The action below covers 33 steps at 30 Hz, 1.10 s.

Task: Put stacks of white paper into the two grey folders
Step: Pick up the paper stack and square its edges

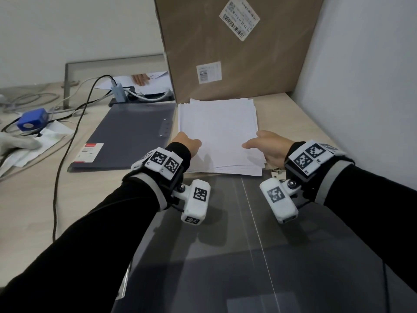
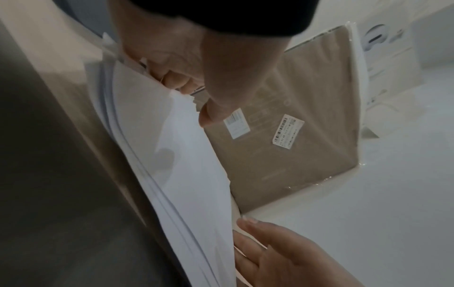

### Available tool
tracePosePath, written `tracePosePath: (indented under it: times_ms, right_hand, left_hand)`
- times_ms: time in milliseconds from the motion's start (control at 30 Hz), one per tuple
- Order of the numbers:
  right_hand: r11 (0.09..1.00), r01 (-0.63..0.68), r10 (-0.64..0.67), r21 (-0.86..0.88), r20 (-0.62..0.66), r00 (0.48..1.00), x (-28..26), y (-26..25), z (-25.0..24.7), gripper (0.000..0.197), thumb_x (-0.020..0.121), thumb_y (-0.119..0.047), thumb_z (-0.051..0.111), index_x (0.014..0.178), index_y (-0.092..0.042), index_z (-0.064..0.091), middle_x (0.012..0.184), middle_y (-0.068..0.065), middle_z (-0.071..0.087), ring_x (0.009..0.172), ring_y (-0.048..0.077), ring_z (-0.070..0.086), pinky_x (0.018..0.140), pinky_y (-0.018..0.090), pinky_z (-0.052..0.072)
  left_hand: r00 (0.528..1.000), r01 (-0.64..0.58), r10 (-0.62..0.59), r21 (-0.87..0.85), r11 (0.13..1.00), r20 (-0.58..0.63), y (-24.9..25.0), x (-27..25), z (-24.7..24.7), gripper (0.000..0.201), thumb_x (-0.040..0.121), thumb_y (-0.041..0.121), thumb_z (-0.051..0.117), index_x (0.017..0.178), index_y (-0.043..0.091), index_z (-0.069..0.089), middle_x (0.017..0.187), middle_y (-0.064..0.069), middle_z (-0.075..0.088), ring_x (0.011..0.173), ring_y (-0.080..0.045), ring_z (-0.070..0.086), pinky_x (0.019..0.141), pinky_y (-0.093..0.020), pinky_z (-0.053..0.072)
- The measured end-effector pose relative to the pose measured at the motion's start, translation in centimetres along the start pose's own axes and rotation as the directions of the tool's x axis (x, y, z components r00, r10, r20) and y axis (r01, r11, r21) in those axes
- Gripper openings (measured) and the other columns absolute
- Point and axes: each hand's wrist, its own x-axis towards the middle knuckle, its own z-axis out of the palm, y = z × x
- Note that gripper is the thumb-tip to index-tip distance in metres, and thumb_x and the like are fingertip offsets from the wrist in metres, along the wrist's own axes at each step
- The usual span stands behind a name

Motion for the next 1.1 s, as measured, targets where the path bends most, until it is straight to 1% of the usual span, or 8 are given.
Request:
tracePosePath:
  times_ms: [233, 367, 500, 600, 733, 800, 900, 1100]
  right_hand:
    - [0.999, 0.036, -0.034, -0.034, 0.044, 0.998, 1.7, 1.5, -0.5, 0.094, 0.048, -0.041, 0.07, 0.135, -0.018, 0.041, 0.132, 0.003, 0.054, 0.118, 0.029, 0.057, 0.101, 0.052, 0.044]
    - [0.985, 0.081, -0.077, -0.15, 0.035, 0.996, 5.0, 3.4, -1.0, 0.097, 0.045, -0.052, 0.067, 0.132, -0.017, 0.044, 0.128, 0.002, 0.058, 0.113, 0.023, 0.058, 0.098, 0.044, 0.048]
    - [0.968, 0.077, -0.093, -0.238, -0.058, 0.994, 0.5, 1.2, 0.2, 0.067, 0.073, -0.035, 0.063, 0.13, -0.008, 0.041, 0.124, 0.004, 0.055, 0.111, 0.024, 0.056, 0.095, 0.038, 0.048]
    - [0.963, 0.091, -0.123, -0.254, -0.114, 0.986, -0.6, 0.7, 0.5, 0.033, 0.088, -0.022, 0.055, 0.114, -0.006, 0.043, 0.107, 0.003, 0.054, 0.095, 0.022, 0.056, 0.074, 0.031, 0.047]
    - [0.983, 0.137, -0.155, -0.119, -0.158, 0.975, -1.9, -0.4, -0.7, 0.079, 0.082, -0.04, 0.065, 0.144, -0.005, 0.029, 0.14, 0.003, 0.046, 0.128, 0.024, 0.047, 0.106, 0.039, 0.039]
    - [0.986, 0.163, -0.156, 0.033, -0.146, 0.977, -3.2, -1.2, -1.5, 0.084, 0.072, -0.049, 0.071, 0.141, -0.013, 0.04, 0.139, 0.001, 0.052, 0.122, 0.022, 0.053, 0.101, 0.039, 0.043]
    - [0.92, 0.192, -0.188, 0.342, -0.045, 0.981, -5.8, -2.9, -2.8, 0.037, 0.089, -0.025, 0.062, 0.123, -0.012, 0.056, 0.107, 0.001, 0.067, 0.091, 0.016, 0.063, 0.078, 0.027, 0.049]
    - [0.801, 0.414, -0.362, 0.433, -0.201, 0.91, -10.6, -5.0, -3.5, 0.033, 0.095, -0.001, 0.046, 0.127, -0.006, 0.05, 0.109, 0.004, 0.064, 0.088, 0.017, 0.062, 0.07, 0.028, 0.051]
  left_hand:
    - [0.992, 0.049, -0.071, -0.198, 0.979, -0.103, -0.2, 1.1, -0.9, 0.05, 0.092, 0.015, 0.05, 0.137, -0.003, 0.038, 0.137, -0.017, 0.051, 0.123, -0.031, 0.052, 0.08, -0.028, 0.037]
    - [0.988, 0.129, -0.141, -0.179, 0.975, -0.055, -0.5, 1.0, -1.5, 0.05, 0.095, 0.022, 0.048, 0.137, -0.004, 0.041, 0.139, -0.019, 0.048, 0.128, -0.033, 0.048, 0.103, -0.034, 0.039]
    - [0.997, 0.059, -0.062, -0.068, 0.996, -0.045, -0.5, 0.8, -1.8, 0.043, 0.099, 0.019, 0.039, 0.136, -0.003, 0.043, 0.142, -0.018, 0.045, 0.133, -0.031, 0.043, 0.106, -0.031, 0.035]
    - [0.998, -0.028, 0.019, -0.134, 0.991, -0.065, -1.6, 0.6, -2.1, 0.034, 0.09, 0.005, 0.053, 0.123, -0.002, 0.056, 0.119, -0.016, 0.059, 0.12, -0.033, 0.054, 0.089, -0.028, 0.041]
    - [0.986, -0.133, 0.09, -0.335, 0.933, -0.141, -3.2, -0.6, -2.8, 0.028, 0.088, 0.002, 0.055, 0.116, 0.002, 0.057, 0.113, -0.015, 0.062, 0.103, -0.029, 0.06, 0.088, -0.03, 0.045]
    - [0.982, -0.179, 0.139, -0.407, 0.896, -0.126, -4.2, -1.9, -3.3, 0.014, 0.088, 0.003, 0.055, 0.101, 0.008, 0.056, 0.102, -0.008, 0.061, 0.091, -0.024, 0.058, 0.082, -0.031, 0.046]
    - [0.977, -0.206, 0.201, -0.548, 0.811, -0.071, -5.7, -3.6, -4.2, 0.021, 0.089, -0.001, 0.054, 0.081, 0.018, 0.052, 0.091, -0.002, 0.062, 0.087, -0.024, 0.059, 0.088, -0.04, 0.048]
    - [0.953, -0.254, 0.301, -0.637, 0.728, -0.037, -5.1, -7.1, -6.3, 0.024, 0.082, -0.009, 0.057, 0.095, 0.011, 0.052, 0.105, -0.011, 0.062, 0.097, -0.03, 0.06, 0.089, -0.047, 0.049]
